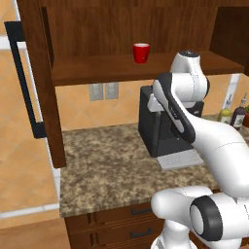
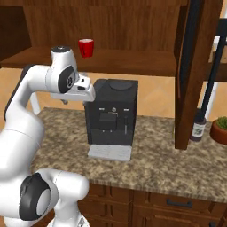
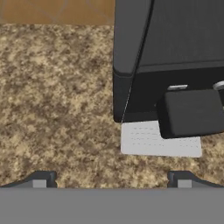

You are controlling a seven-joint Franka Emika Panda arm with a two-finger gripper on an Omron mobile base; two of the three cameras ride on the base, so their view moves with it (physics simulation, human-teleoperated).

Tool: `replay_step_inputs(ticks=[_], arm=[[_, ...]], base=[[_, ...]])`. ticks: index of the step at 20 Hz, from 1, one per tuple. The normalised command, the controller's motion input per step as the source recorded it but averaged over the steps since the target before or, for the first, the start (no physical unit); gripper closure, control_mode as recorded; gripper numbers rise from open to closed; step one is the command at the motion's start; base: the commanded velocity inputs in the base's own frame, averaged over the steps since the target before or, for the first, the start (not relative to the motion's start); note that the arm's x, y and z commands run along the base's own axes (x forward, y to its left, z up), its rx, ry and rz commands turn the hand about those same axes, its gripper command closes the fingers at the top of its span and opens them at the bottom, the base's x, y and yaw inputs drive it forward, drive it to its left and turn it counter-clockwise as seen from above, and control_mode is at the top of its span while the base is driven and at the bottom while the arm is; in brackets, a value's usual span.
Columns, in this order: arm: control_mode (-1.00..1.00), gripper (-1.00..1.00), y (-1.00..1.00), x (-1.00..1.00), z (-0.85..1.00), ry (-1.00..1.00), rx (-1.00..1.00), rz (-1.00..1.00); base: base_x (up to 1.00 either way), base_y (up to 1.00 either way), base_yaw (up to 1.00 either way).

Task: Gather all objects into one cabinet and sort the glasses and bowls to opposite sides.

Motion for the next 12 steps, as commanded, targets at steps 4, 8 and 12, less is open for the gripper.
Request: replay_step_inputs(ticks=[4,8,12], arm=[[1.00,-1.00,0.00,0.00,0.00,0.00,0.00,0.00],[1.00,-1.00,0.00,0.00,0.00,0.00,0.00,0.00],[1.00,-1.00,0.00,0.00,0.00,0.00,0.00,0.00]], base=[[1.00,0.69,-0.05],[0.34,0.24,-0.03],[0.00,0.00,0.00]])
